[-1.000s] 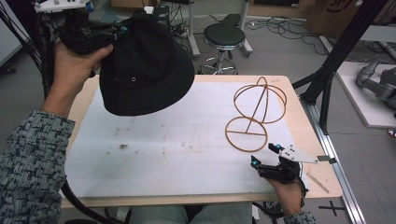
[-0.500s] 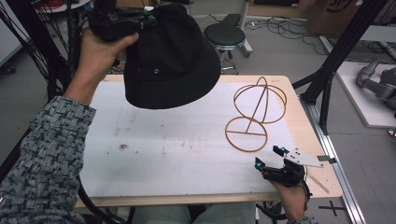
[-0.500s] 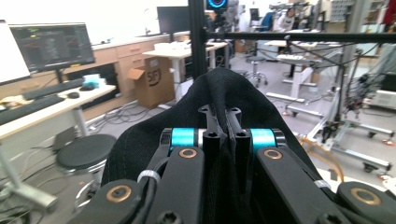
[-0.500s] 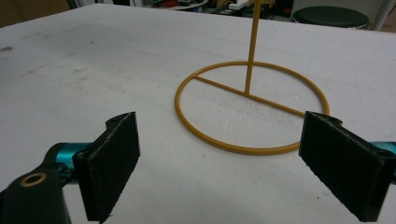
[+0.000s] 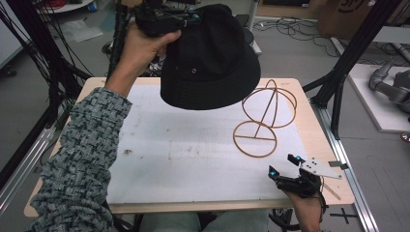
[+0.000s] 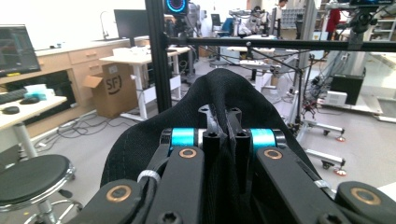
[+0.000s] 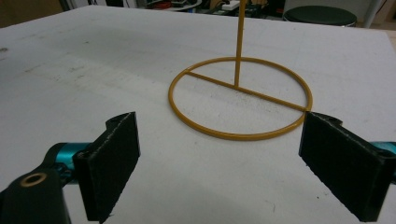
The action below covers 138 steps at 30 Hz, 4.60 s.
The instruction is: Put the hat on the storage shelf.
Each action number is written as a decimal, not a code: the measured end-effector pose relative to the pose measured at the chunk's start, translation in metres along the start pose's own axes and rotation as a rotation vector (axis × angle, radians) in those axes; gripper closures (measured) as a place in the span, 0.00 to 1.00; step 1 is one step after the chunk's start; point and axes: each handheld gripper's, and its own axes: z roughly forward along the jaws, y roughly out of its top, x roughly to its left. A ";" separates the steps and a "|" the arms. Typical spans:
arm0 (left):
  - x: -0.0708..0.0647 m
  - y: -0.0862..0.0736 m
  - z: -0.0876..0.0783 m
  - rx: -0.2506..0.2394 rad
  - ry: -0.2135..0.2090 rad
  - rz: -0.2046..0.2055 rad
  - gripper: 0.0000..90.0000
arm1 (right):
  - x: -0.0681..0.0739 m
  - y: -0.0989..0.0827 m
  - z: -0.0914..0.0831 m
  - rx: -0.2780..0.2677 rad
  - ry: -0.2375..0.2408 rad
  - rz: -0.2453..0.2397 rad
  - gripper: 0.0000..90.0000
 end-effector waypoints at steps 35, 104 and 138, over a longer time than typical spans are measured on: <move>-0.021 -0.043 0.121 0.105 -0.181 -0.028 0.97 | 0.000 -0.003 -0.010 -0.001 -0.007 0.007 0.14; -0.051 -0.098 0.171 0.460 -0.281 0.093 0.75 | 0.000 -0.003 -0.008 0.003 0.008 0.012 0.14; -0.005 -0.100 0.055 0.525 -0.045 0.055 0.49 | 0.000 -0.001 -0.003 0.008 0.011 0.008 0.14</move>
